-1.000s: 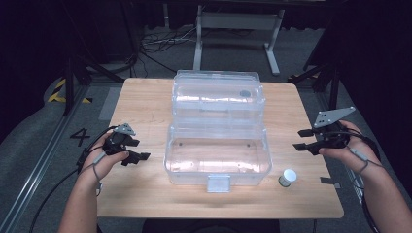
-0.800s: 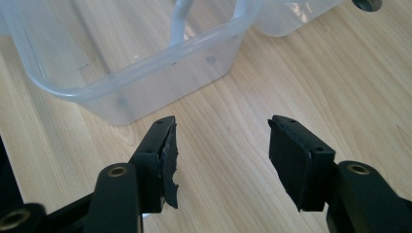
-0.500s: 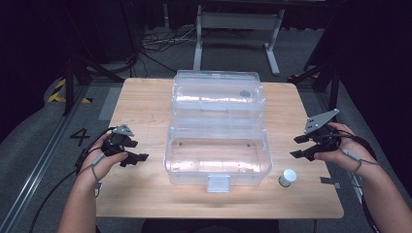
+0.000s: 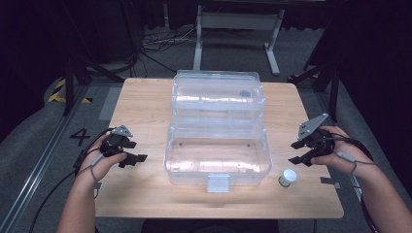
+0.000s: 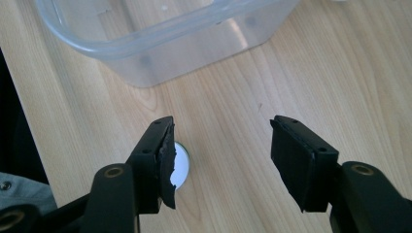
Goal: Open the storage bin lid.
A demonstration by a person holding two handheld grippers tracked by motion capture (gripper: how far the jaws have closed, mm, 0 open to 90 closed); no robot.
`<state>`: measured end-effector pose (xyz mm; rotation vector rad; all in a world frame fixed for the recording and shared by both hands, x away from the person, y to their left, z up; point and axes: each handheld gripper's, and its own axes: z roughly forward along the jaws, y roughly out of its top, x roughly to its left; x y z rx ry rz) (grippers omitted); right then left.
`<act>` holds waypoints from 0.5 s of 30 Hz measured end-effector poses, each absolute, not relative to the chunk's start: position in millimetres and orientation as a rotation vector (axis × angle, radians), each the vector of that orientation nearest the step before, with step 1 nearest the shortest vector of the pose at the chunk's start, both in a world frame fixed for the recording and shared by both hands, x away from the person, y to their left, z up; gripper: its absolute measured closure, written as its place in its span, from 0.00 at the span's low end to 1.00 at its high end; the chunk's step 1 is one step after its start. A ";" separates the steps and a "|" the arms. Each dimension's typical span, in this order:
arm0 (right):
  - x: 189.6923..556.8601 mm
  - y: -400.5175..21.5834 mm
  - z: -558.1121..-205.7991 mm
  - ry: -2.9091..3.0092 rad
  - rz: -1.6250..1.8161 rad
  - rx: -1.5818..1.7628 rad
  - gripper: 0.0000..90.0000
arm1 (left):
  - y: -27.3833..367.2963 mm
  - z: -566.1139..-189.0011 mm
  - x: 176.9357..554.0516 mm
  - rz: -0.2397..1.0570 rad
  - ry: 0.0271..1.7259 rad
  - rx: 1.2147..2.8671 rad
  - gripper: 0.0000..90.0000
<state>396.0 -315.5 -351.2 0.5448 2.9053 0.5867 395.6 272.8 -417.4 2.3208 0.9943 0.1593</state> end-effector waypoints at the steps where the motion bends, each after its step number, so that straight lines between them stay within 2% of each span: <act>1: 395.6 -314.8 -352.4 2.907 0.591 0.546 0.47 | 272.7 -417.5 395.7 0.157 0.993 2.321 0.30; 15: 390.8 -308.5 -366.7 2.987 0.510 0.524 0.46 | 272.3 -418.1 395.5 0.158 0.995 2.325 0.30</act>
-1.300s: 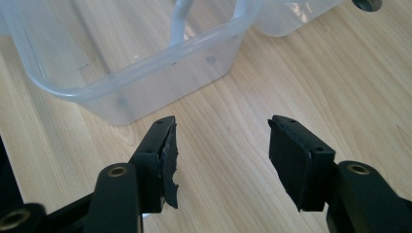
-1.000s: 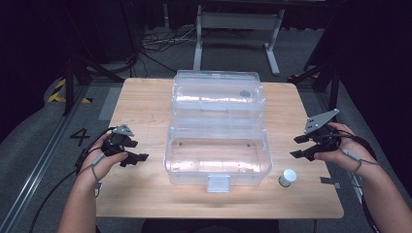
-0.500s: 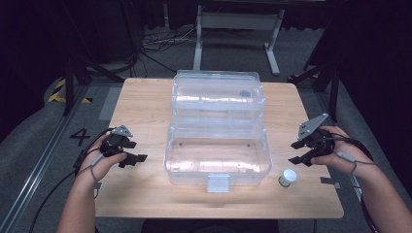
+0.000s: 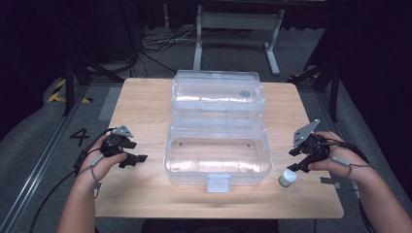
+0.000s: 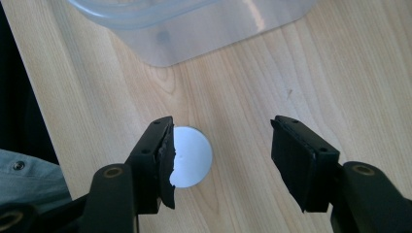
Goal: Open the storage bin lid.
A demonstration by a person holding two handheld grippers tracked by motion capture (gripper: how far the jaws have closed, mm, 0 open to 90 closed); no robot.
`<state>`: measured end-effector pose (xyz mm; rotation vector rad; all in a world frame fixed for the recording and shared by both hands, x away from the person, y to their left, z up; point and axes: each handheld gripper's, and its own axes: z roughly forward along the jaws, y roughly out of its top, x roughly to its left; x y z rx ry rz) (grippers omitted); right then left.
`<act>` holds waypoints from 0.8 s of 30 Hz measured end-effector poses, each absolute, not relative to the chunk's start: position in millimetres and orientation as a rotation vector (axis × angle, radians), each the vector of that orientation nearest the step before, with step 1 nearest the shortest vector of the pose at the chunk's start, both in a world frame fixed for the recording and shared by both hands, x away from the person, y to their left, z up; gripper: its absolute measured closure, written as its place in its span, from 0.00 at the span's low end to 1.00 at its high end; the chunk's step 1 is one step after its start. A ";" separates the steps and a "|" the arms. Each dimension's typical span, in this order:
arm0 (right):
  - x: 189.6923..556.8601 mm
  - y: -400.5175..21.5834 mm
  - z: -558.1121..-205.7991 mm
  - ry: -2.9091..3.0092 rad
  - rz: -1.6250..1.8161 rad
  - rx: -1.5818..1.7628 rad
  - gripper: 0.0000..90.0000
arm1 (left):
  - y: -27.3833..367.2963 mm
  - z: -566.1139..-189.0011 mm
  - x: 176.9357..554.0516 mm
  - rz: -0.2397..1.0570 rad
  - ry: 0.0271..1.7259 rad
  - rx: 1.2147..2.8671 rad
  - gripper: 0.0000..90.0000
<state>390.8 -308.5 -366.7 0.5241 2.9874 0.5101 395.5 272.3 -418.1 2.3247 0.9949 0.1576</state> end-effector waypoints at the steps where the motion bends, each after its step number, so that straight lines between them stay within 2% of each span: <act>1: 390.8 -307.9 -367.4 2.991 0.508 0.515 0.46 | 272.3 -418.1 395.5 0.157 0.995 2.325 0.30; 24: 378.6 -293.4 -398.2 3.111 0.364 0.487 0.43 | 271.4 -418.1 395.2 0.163 0.989 2.335 0.30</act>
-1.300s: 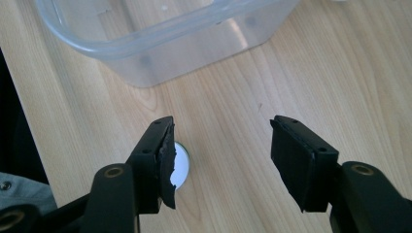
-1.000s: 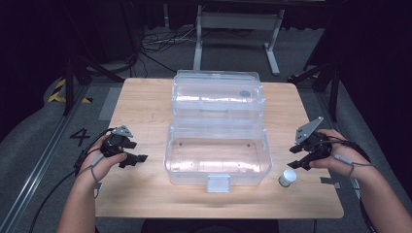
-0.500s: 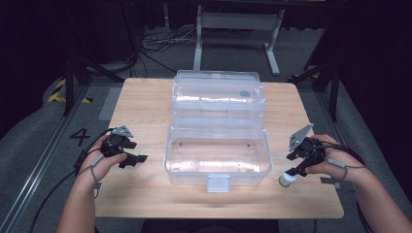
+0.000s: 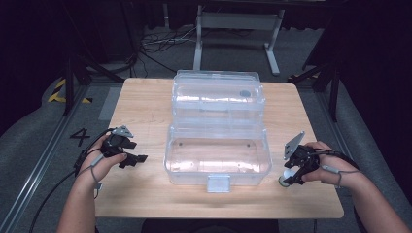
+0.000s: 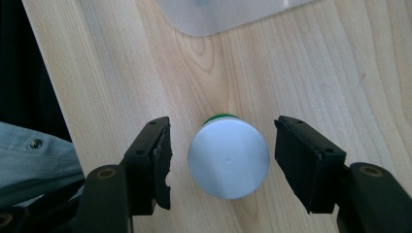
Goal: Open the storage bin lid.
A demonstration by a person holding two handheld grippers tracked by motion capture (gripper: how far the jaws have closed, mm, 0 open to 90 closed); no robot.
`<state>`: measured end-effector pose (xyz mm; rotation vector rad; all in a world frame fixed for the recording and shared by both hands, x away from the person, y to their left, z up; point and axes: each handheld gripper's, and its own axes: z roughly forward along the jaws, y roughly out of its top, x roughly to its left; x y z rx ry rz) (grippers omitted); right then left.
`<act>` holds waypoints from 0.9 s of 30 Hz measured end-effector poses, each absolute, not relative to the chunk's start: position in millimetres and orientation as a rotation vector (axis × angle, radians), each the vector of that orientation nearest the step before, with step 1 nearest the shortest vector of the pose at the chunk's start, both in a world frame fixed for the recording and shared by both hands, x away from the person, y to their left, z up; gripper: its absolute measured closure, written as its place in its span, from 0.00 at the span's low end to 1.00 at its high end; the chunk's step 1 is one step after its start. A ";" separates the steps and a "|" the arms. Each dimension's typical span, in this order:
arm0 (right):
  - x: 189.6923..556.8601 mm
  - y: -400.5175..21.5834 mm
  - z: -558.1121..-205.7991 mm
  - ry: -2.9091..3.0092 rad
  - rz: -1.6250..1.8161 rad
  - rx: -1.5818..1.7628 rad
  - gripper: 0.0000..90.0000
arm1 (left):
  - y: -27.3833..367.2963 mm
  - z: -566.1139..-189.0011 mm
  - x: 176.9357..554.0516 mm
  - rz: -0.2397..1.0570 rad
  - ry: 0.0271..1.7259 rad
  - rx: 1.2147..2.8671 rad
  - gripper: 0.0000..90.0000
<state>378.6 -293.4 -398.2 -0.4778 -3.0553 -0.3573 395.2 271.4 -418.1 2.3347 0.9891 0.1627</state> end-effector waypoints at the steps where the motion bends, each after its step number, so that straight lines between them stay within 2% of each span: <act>1: 378.6 -293.4 -399.7 -3.058 -0.355 -0.481 0.43 | 271.2 -418.1 395.3 0.163 0.986 2.335 0.30; 9: 376.7 -290.7 -411.4 -3.069 -0.293 -0.478 0.44 | 271.9 -418.5 395.5 0.161 0.988 2.336 0.30; 16: 376.6 -289.8 -413.3 -3.096 -0.237 -0.456 0.51 | 272.0 -418.6 395.0 0.158 0.994 2.328 0.30; 17: 376.6 -289.5 -413.2 -3.111 -0.226 -0.450 0.55 | 272.1 -418.6 395.1 0.160 0.993 2.328 0.30; 27: 377.2 -289.0 -407.6 -3.128 -0.224 -0.442 0.55 | 272.5 -418.7 395.4 0.162 0.991 2.329 0.30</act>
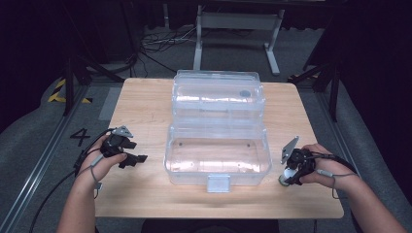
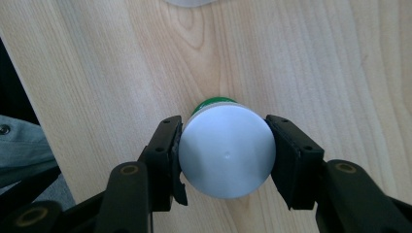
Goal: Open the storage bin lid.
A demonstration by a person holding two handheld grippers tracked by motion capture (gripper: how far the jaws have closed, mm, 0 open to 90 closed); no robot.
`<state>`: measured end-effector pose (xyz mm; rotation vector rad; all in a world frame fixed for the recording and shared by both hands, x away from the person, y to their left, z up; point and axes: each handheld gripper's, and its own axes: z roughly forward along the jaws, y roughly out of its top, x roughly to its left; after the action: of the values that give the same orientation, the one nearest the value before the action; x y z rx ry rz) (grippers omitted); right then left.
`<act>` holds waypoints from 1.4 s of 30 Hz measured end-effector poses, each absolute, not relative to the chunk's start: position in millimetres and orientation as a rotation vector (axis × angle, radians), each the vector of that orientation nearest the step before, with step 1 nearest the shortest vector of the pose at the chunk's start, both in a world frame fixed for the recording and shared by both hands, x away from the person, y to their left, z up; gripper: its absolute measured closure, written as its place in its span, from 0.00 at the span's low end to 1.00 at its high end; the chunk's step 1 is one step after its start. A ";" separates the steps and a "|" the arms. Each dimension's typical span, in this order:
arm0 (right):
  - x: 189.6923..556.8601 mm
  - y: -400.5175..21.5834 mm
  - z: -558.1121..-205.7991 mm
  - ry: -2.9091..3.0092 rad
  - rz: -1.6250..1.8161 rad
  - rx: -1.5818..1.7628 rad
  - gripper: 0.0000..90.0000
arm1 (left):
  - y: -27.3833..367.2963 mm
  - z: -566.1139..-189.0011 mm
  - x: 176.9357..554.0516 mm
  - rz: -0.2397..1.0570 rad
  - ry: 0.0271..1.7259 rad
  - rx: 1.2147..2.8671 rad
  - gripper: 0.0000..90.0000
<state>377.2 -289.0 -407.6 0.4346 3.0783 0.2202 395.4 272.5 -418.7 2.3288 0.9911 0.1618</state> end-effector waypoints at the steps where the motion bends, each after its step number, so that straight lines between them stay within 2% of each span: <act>1: 377.2 -289.1 -405.4 3.077 0.227 0.436 0.55 | 272.4 -418.7 395.5 0.164 0.990 2.329 0.30; 42: 378.5 -273.4 -322.6 2.981 0.377 0.370 0.55 | 273.1 -418.2 394.9 0.157 0.987 2.332 0.30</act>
<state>378.5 -273.4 -322.6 0.3701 2.9812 0.3766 394.9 273.1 -418.2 2.3322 0.9867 0.1575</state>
